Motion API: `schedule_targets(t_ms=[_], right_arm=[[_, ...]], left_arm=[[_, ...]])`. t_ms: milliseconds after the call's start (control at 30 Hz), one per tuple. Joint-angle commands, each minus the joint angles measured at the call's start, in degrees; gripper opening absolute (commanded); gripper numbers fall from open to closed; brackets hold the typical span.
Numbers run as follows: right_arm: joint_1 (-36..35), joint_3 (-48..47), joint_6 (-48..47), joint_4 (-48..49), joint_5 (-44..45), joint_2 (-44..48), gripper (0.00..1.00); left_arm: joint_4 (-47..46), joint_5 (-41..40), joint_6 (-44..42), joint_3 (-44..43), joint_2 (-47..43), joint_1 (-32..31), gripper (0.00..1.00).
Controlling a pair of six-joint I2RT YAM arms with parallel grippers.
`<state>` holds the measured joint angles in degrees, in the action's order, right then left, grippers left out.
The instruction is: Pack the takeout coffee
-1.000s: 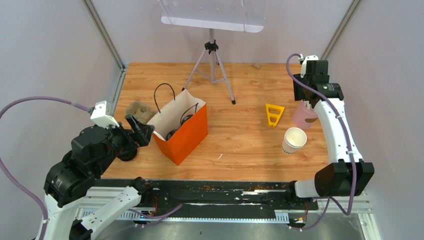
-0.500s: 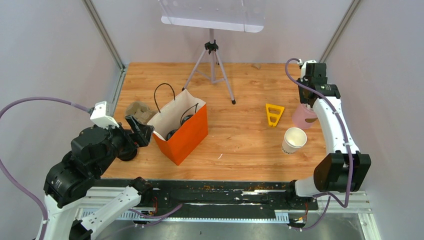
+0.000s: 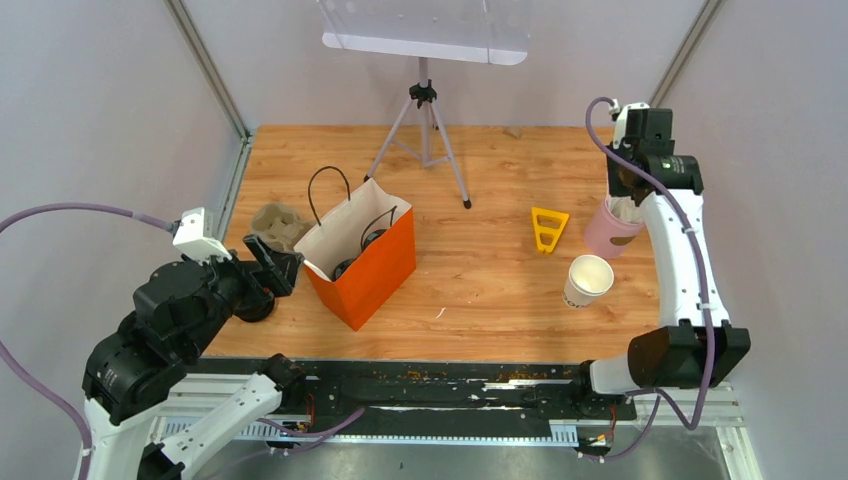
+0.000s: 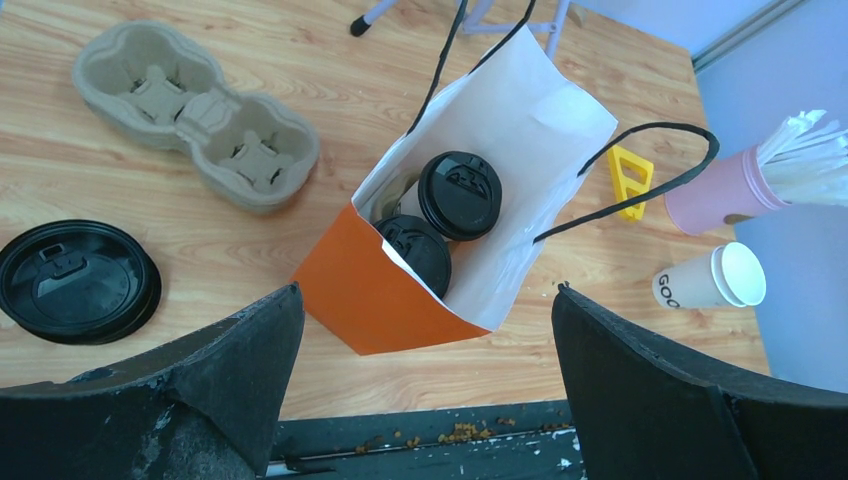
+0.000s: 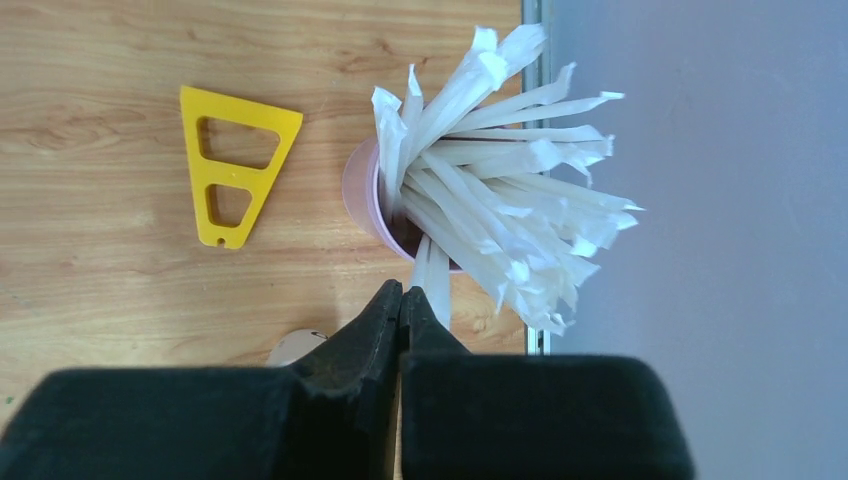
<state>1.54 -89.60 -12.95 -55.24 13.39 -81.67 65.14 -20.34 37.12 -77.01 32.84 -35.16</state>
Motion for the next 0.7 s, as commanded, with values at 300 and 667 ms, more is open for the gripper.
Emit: schedule_targets(t_ms=[300, 667], right_arm=[[-1.0, -24.4, 11.5, -20.9, -8.7, 6.0, 0.00], [-1.2, -30.2, 23.8, -16.6, -26.1, 13.8, 0.00]], left_arm=[[-3.0, 0.7, -2.3, 0.5, -1.6, -0.2, 1.00], [-3.2, 2.0, -3.4, -1.0, -0.1, -0.2, 1.00]])
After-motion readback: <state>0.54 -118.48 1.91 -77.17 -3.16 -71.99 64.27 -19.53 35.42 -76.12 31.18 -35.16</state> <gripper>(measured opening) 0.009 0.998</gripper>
